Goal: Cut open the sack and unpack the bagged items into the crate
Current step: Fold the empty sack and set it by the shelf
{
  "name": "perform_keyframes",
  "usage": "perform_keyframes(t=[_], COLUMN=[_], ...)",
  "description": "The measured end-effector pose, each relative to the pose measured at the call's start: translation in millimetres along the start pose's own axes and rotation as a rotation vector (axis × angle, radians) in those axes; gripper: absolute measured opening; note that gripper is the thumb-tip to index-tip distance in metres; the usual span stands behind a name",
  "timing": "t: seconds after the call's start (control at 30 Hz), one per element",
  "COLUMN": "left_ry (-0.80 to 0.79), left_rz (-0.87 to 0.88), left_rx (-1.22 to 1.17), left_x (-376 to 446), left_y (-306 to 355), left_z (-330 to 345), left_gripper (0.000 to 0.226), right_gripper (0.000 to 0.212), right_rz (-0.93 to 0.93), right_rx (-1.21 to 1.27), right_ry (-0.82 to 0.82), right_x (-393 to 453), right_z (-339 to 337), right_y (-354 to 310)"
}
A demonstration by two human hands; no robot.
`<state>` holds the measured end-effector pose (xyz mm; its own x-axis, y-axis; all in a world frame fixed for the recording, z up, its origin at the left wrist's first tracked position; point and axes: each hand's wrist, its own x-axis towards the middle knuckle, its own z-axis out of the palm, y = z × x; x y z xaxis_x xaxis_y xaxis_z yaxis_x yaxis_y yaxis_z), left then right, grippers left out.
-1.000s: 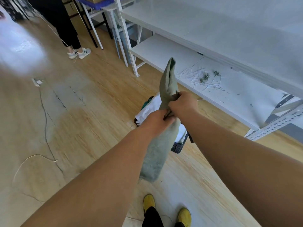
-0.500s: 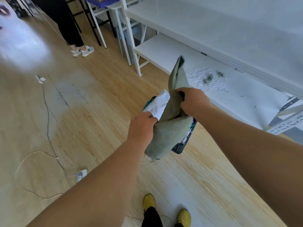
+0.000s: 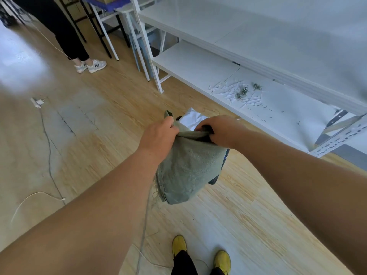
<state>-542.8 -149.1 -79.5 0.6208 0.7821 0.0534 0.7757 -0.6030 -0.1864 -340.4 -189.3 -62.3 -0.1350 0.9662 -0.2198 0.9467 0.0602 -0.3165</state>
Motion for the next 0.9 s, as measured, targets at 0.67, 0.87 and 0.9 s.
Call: perform_keyframes(t=[0.67,0.87,0.9], left_ry=[-0.103,-0.219,-0.237], left_rz=[0.305,0.247,0.235], left_rx=[-0.178,-0.492,-0.547], left_x=[105.6,144.9,151.9], left_y=[182.0,259.7,269.7], left_z=[-59.3,-55.6,-55.3], left_gripper=[0.054,0.022,0.02], right_gripper=[0.011,0.029,0.037], right_rz=[0.727,0.866,0.902], right_rx=[0.172,0.313,0.37], right_ry=[0.523,0.84,0.931], right_x=[-159.6,-202.5,-211.3], right_z=[-55.0,-45.3,-41.8], right_y=[154.3,203.4,212.0])
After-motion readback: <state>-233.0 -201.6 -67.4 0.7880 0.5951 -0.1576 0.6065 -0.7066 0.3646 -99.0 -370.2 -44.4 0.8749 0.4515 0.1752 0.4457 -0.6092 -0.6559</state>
